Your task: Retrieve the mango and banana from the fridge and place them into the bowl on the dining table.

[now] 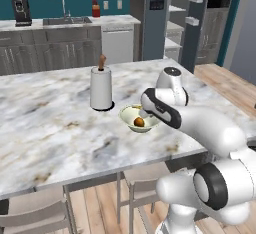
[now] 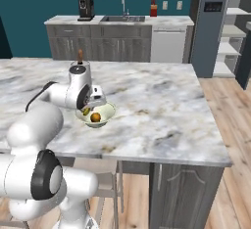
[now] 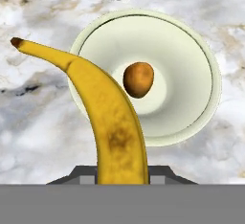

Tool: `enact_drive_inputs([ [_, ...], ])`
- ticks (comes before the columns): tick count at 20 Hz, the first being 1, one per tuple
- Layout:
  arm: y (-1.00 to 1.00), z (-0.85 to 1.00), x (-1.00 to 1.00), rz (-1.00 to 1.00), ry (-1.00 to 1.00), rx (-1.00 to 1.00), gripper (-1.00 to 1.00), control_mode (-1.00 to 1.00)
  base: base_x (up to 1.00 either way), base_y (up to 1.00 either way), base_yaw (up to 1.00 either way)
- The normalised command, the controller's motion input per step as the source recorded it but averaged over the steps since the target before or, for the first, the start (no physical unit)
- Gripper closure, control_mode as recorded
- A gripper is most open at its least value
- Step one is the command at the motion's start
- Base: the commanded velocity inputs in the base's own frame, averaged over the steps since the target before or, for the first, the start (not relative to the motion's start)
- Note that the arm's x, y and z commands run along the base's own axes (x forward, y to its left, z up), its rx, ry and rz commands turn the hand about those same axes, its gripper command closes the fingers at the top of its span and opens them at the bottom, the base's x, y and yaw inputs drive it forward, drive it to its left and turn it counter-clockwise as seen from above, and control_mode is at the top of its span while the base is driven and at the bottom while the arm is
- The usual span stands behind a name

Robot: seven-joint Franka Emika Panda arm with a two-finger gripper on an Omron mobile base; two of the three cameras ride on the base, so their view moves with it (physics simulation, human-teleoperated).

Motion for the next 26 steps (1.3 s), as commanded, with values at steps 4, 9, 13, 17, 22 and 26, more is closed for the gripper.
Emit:
enact_drive_inputs([
  [4, 0.0, -0.25, 0.38, 0.0, 0.01, 0.0, 1.0, -1.0, 0.0, 0.0, 0.0],
  [9, 0.0, -0.21, 0.31, 0.0, 0.0, 0.0, 1.0, -1.0, 0.0, 0.0, 0.0],
  [13, 0.0, -0.25, 0.14, 0.0, 0.0, 0.0, 1.0, -1.0, 0.0, 0.0, 0.0],
  [17, 0.0, -0.29, 0.01, 0.0, -0.02, 0.0, 1.0, -1.0, 0.0, 0.0, 0.0],
  [22, 0.0, -0.21, 0.17, 0.0, 0.0, 0.0, 1.0, -1.0, 0.0, 0.0, 0.0],
  [26, 0.0, -0.19, 0.27, 0.0, 0.0, 0.0, 1.0, -1.0, 0.0, 0.0, 0.0],
])
